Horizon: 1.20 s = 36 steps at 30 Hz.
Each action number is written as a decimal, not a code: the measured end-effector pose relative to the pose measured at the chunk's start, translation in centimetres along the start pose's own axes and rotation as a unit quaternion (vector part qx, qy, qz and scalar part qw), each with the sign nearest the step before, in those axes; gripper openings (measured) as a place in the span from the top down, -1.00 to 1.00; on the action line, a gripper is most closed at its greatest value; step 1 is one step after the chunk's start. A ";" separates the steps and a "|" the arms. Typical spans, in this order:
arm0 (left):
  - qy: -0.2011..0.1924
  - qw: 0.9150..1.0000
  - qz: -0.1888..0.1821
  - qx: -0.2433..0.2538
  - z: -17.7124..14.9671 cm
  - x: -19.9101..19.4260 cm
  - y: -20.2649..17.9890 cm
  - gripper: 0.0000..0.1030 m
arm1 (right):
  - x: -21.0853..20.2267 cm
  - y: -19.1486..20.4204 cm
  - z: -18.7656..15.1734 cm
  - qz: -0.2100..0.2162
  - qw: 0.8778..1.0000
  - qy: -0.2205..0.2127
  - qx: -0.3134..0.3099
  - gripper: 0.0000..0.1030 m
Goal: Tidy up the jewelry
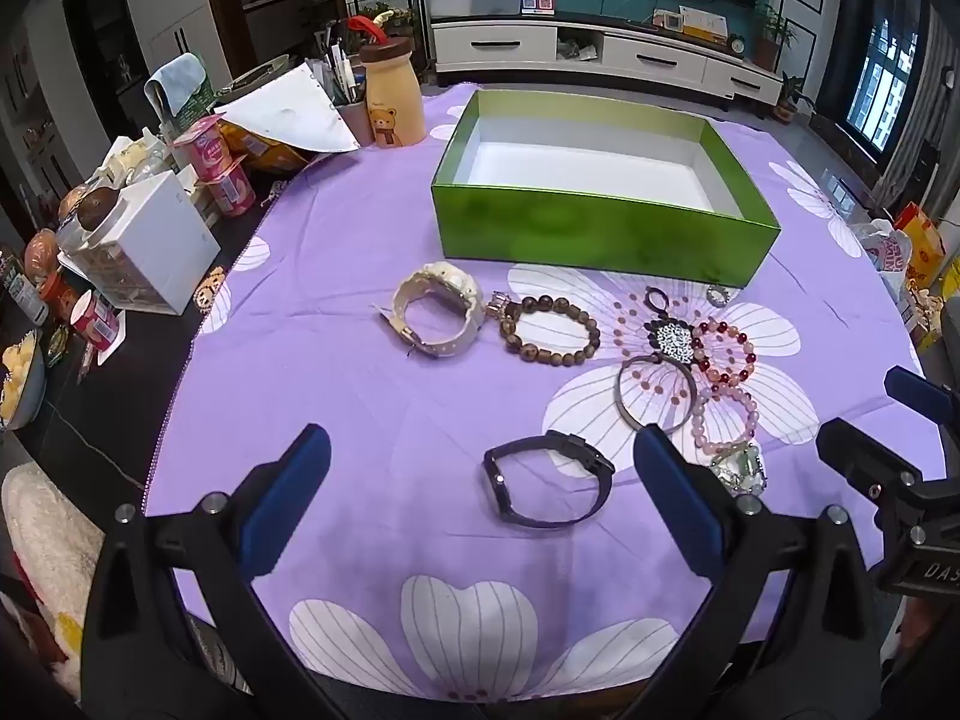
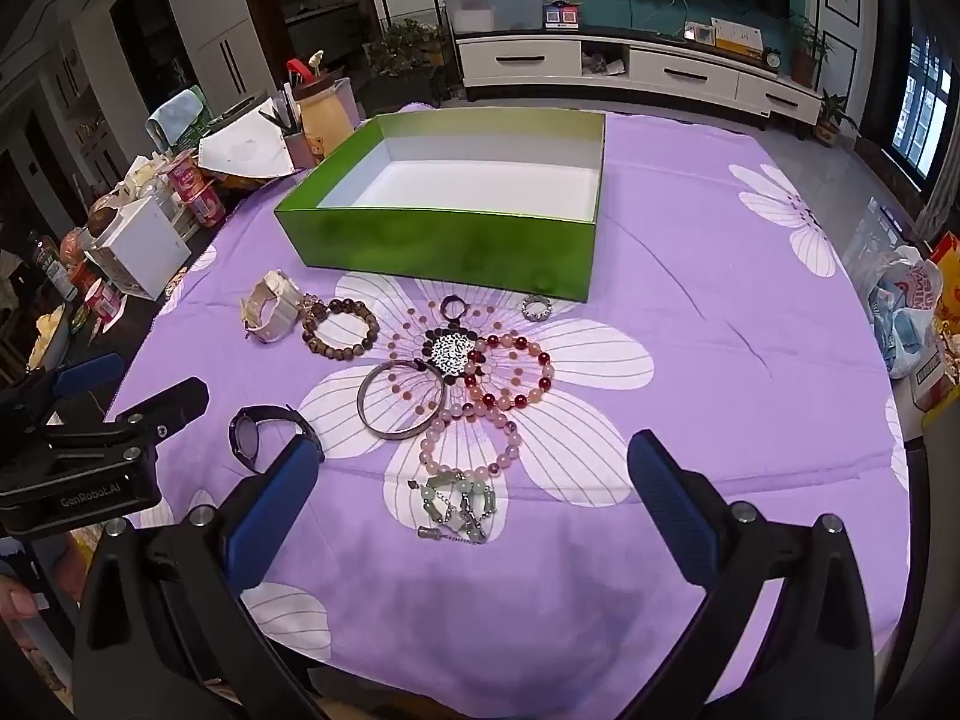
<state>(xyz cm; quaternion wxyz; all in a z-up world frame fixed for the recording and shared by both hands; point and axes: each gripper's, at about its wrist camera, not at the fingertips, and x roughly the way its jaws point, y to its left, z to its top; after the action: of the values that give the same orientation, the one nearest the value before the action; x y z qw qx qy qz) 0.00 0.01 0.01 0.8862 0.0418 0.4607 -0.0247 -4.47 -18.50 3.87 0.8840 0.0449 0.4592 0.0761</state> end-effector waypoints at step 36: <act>-0.001 1.000 -0.005 0.002 -0.2 -0.1 -0.5 -0.96 | -0.2 0.2 -0.1 0.001 1.000 0.002 -0.003 -0.97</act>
<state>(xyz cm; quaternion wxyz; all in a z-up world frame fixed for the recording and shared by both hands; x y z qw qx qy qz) -0.21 -0.46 -0.06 0.8863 0.0416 0.4602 -0.0303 -4.69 -18.30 3.99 0.8832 0.0427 0.4604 0.0786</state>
